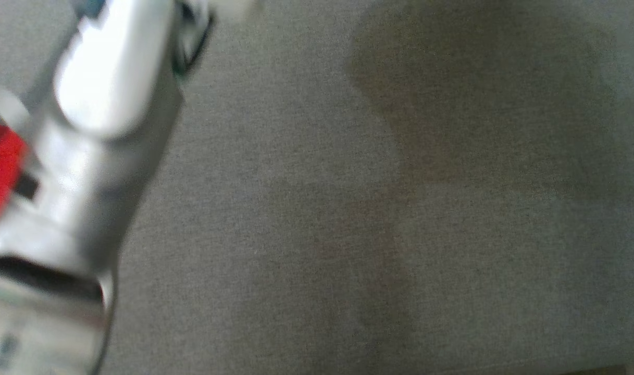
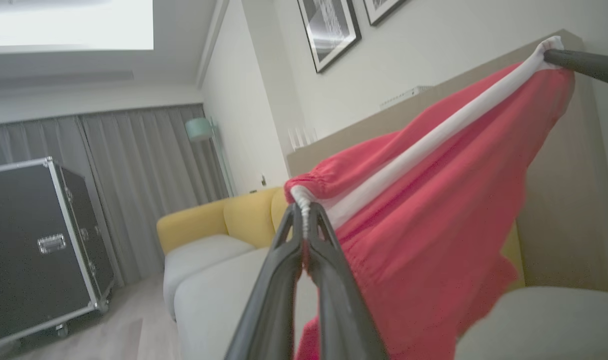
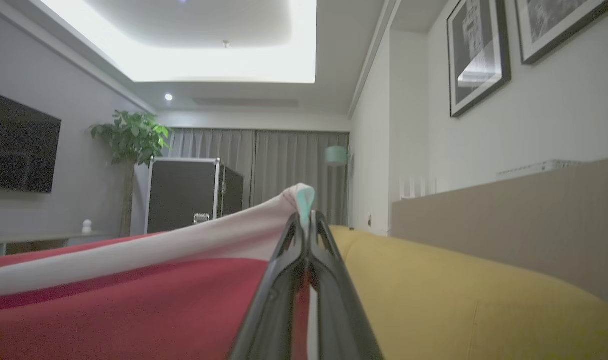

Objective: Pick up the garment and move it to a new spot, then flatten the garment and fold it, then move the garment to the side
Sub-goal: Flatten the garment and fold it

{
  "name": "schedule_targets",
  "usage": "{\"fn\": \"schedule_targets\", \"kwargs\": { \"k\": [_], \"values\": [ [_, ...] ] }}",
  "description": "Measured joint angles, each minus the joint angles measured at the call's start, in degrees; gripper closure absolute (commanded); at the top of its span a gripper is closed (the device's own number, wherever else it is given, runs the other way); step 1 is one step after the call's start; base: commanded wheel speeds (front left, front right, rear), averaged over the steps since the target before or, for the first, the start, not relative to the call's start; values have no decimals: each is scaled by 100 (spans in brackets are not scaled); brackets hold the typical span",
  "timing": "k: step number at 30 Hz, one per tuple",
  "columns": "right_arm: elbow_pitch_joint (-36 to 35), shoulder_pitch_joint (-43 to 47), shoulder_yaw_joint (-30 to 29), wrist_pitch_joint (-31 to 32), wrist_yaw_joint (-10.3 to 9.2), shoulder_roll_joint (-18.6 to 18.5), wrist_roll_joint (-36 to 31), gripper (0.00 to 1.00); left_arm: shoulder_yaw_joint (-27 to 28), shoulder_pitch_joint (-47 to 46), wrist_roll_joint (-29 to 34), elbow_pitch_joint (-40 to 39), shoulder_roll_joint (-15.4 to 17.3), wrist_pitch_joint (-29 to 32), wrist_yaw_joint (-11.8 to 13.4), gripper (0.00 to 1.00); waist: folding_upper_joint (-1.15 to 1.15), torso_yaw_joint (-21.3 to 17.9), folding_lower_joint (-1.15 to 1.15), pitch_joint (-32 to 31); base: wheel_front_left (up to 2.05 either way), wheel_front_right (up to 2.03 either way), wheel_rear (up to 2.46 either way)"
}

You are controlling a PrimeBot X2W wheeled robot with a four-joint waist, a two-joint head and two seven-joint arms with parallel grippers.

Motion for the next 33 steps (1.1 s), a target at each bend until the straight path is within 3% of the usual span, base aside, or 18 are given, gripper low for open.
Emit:
{"fn": "schedule_targets", "kwargs": {
  "k": [11, 19, 26, 33],
  "values": [
    [-119, 3436, 255, 3, 0, 307, 302, 100, -214, 3806, 450, -780, 52, 2, 42, 100, 0, 22, -3, -575, 0, 0, 0],
    [-797, 5540, -42, 14, 0, 410, 361, 100, -333, 5561, 643, -1205, 160, 5, 280, 100, 0, 64, -3, -1048, 0, 0, 0],
    [-1809, 6997, -637, 309, 0, 445, 359, 100, -432, 6394, 782, -1574, 246, 7, 474, 100, 1, 60, -3, -1383, 0, 0, 0],
    [-2191, 6840, -832, 788, 0, 615, 11, 100, -348, 6419, 671, -1642, 160, 7, 521, 100, 1, 99, -2, -1355, 0, 0, 0]
  ]
}}
